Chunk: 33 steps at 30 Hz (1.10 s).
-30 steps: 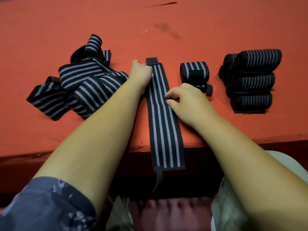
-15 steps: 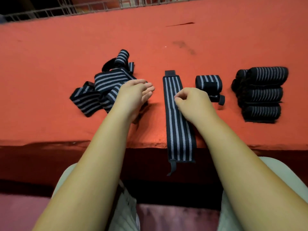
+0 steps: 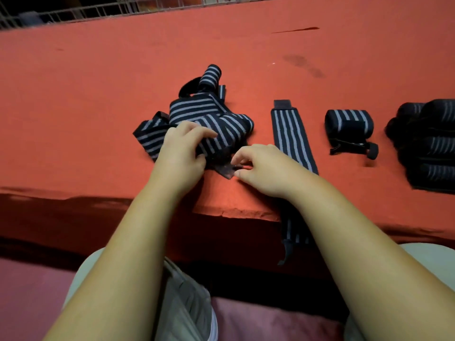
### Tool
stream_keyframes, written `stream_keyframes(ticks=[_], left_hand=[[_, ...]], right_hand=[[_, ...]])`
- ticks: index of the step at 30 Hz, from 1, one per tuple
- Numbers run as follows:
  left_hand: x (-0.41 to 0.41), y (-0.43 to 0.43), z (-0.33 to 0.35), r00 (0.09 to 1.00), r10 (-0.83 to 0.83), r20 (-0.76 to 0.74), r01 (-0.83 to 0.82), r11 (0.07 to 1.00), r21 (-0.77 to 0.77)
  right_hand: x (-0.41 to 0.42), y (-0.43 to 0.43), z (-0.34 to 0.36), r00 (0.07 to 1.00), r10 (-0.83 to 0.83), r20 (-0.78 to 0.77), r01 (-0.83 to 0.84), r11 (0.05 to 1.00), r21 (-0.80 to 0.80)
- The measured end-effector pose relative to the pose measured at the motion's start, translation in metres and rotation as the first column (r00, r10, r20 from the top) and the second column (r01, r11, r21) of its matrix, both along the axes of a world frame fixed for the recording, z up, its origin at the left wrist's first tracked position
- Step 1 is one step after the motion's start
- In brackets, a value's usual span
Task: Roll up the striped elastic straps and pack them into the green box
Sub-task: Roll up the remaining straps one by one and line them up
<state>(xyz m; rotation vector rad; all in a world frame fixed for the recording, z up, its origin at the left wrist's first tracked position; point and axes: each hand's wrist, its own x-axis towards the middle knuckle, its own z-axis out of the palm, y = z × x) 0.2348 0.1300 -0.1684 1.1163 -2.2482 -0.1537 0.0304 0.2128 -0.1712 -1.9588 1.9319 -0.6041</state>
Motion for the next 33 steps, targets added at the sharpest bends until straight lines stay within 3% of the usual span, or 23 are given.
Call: stream_keyframes(ticks=[2, 5, 9, 12, 17, 22, 26, 29, 33], left_hand=[[0.002, -0.004, -0.006, 0.994, -0.007, 0.110, 0.009, 1.000, -0.018], [0.002, -0.007, -0.012, 0.980, -0.001, 0.200, 0.008, 0.999, -0.035], [-0.003, -0.016, -0.014, 0.989, 0.010, 0.146, 0.003, 0.996, -0.087], [-0.007, -0.017, -0.011, 0.999, -0.032, 0.024, 0.034, 0.996, -0.086], [-0.020, -0.002, -0.003, 0.994, -0.067, -0.091, 0.053, 0.988, -0.145], [-0.027, 0.002, -0.001, 0.983, -0.118, -0.138, 0.083, 0.968, -0.236], [-0.025, -0.009, -0.001, 0.969, 0.183, -0.166, -0.205, 0.970, -0.127], [-0.031, -0.016, 0.000, 0.951, 0.290, -0.107, -0.293, 0.956, -0.013], [-0.038, -0.018, 0.001, 0.933, 0.358, -0.018, -0.358, 0.933, -0.016]], right_hand=[[0.004, -0.003, 0.000, 0.996, 0.026, -0.091, -0.025, 1.000, 0.017], [0.003, -0.006, 0.001, 0.997, 0.007, -0.080, -0.004, 0.999, 0.038], [-0.001, -0.007, -0.003, 0.999, -0.041, 0.027, 0.040, 0.999, 0.037], [-0.002, -0.005, 0.000, 0.968, -0.095, 0.232, 0.099, 0.995, -0.005], [-0.002, -0.005, 0.008, 0.761, -0.091, 0.642, 0.206, 0.973, -0.106], [-0.005, 0.001, 0.015, 0.661, -0.126, 0.740, 0.348, 0.925, -0.154], [-0.012, 0.004, 0.019, 0.456, -0.112, 0.883, 0.447, 0.887, -0.119], [-0.017, 0.008, 0.025, 0.258, -0.091, 0.962, 0.461, 0.887, -0.040], [-0.032, 0.006, 0.031, 0.163, -0.108, 0.981, 0.532, 0.846, 0.005]])
